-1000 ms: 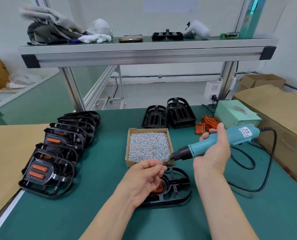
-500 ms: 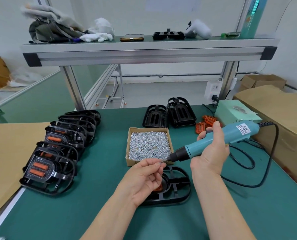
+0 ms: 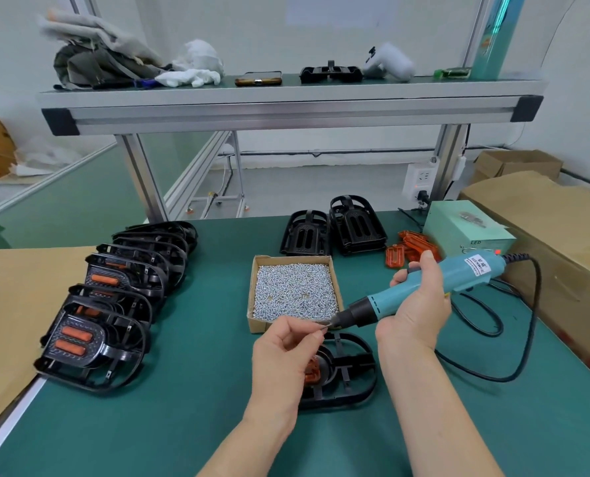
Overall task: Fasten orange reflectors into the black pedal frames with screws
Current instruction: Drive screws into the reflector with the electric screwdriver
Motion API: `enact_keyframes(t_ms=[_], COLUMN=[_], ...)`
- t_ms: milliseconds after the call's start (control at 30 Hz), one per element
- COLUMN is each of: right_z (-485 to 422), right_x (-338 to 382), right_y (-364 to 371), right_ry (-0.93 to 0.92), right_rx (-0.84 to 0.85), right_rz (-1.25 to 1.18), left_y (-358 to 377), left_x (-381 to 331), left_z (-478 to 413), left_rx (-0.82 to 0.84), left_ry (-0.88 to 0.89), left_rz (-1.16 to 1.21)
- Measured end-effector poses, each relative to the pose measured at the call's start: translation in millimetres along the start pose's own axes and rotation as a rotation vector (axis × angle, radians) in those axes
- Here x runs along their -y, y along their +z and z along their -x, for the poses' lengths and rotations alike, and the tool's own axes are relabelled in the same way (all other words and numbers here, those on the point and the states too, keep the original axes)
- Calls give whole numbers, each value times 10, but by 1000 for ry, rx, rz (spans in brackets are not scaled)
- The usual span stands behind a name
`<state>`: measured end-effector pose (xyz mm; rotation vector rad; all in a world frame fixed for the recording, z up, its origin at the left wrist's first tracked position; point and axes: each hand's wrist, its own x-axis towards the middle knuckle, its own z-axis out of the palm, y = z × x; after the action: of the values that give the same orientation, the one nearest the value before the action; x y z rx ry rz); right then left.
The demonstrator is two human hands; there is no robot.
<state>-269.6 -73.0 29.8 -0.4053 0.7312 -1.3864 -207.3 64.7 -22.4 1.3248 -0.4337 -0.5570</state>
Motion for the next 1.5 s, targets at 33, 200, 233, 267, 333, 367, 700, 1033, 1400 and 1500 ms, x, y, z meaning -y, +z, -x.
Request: enact_keyframes(t_ms=[33, 200, 233, 267, 333, 367, 700, 1033, 1400, 1500], right_z=[-7, -31, -46, -54, -58, -54, -58, -54, 8, 34], right_x=[-19, -100, -99, -98, -108, -118, -179, -202, -243, -245], right_y=[-13, -64, -65, -65, -77, -86, -122, -144, -151, -155], right_ry=[28, 151, 154, 157, 161, 159, 140, 137, -4, -76], right_rx=[-7, -40, -41, -39, -39, -39, -73, -56, 20, 53], right_rz=[10, 3, 1, 3, 16, 25, 75, 107, 166, 192], left_y=[26, 61, 52, 33, -7, -26, -147, -215, -523, -663], left_x=[18, 32, 15, 5, -18, -33, -49, -14, 114, 241], left_z=[25, 83, 79, 70, 46, 38, -37, -45, -89, -77], left_rx=[-2, 28, 44, 59, 107, 139, 280, 321, 102, 85], left_ry=[84, 203, 191, 184, 162, 144, 37, 120, 449, 594], left_rz=[-80, -221, -227, -238, -257, -254, -325, -473, -699, -803])
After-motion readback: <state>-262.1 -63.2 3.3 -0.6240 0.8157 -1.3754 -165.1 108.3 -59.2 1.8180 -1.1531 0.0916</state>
